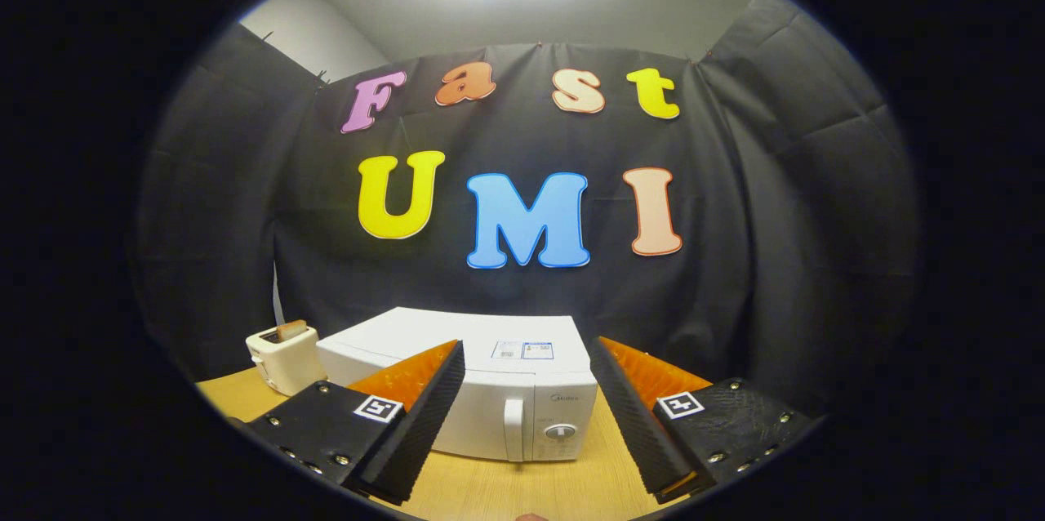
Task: Open the microwave, put the food inside, and close the microwave door.
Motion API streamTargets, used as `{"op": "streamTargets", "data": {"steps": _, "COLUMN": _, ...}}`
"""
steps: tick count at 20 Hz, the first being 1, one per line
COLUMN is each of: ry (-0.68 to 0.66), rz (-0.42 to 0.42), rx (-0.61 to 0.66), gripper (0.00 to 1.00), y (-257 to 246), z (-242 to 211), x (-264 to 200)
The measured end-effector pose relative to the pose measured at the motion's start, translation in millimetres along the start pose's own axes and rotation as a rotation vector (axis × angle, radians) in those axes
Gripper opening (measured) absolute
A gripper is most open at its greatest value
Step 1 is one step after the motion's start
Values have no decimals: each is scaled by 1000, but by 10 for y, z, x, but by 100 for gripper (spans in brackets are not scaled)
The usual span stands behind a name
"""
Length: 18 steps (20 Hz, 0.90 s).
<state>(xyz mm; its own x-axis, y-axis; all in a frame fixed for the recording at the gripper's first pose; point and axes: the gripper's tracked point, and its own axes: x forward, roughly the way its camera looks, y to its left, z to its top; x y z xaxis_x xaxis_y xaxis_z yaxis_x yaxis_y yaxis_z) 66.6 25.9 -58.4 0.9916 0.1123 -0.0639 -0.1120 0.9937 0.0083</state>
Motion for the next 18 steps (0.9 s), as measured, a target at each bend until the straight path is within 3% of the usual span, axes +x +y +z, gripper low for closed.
{"op": "streamTargets", "data": {"steps": 6, "ry": 69, "rz": 40, "rx": -17, "gripper": 98, "y": 131, "z": -371, "x": 319}}
{"op": "streamTargets", "data": {"steps": 18, "ry": 253, "rz": 41, "rx": -27, "gripper": 98, "y": 112, "z": -1274, "x": 781}}
